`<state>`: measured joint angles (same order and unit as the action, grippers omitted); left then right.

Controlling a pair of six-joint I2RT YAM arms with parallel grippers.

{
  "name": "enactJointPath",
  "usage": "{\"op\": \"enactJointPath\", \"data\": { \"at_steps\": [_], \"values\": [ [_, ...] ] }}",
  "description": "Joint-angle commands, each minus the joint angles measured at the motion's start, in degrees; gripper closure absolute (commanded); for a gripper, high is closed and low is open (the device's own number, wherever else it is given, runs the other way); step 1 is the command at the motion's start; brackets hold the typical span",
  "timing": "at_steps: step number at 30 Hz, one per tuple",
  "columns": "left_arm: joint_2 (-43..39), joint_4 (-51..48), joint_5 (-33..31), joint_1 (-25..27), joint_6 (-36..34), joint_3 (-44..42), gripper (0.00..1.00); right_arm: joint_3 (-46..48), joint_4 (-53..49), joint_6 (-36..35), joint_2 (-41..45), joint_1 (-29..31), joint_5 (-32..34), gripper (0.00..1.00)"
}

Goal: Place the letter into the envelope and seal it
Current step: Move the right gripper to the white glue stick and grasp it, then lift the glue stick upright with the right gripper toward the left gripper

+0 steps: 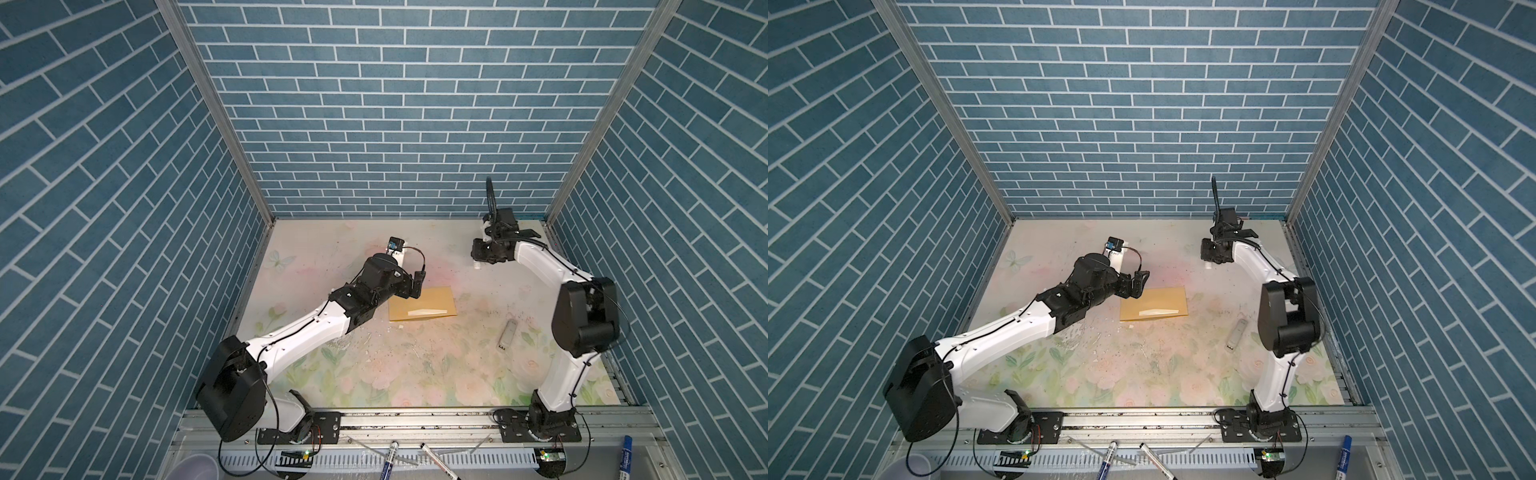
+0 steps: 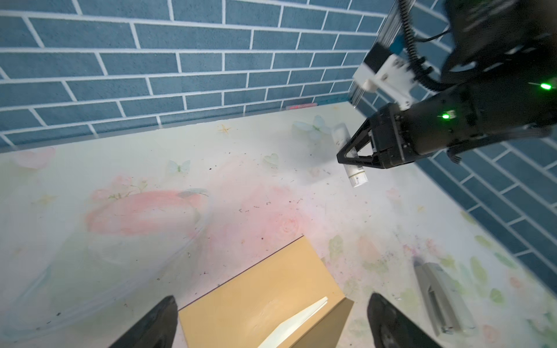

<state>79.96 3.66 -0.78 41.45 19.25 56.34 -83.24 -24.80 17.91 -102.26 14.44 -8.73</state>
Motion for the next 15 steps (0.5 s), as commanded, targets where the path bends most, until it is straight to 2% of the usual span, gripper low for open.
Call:
{"op": "enactJointPath", "data": {
  "at_steps": [1, 4, 7, 15],
  "values": [
    [-0.49, 3.4, 7.43, -0.84, 5.49, 0.4, 0.02, 8.05, 19.08, 7.01, 7.69, -0.08, -9.81, 1.0],
    [0.26, 5.26, 9.73, -1.02, 6.79, 1.31, 0.03, 14.63, 31.2, 13.27, 12.67, 0.22, -14.97, 1.0],
    [0.76, 8.4, 11.7, -1.02, 7.3, 1.71, 0.03, 20.13, 41.46, 18.53, 15.92, 1.49, -17.16, 1.0],
    [2.93, 11.37, 14.95, -1.02, 6.65, 3.74, 0.06, 24.27, 48.73, 20.68, 19.77, 8.54, -15.88, 1.0]
  ]
}}
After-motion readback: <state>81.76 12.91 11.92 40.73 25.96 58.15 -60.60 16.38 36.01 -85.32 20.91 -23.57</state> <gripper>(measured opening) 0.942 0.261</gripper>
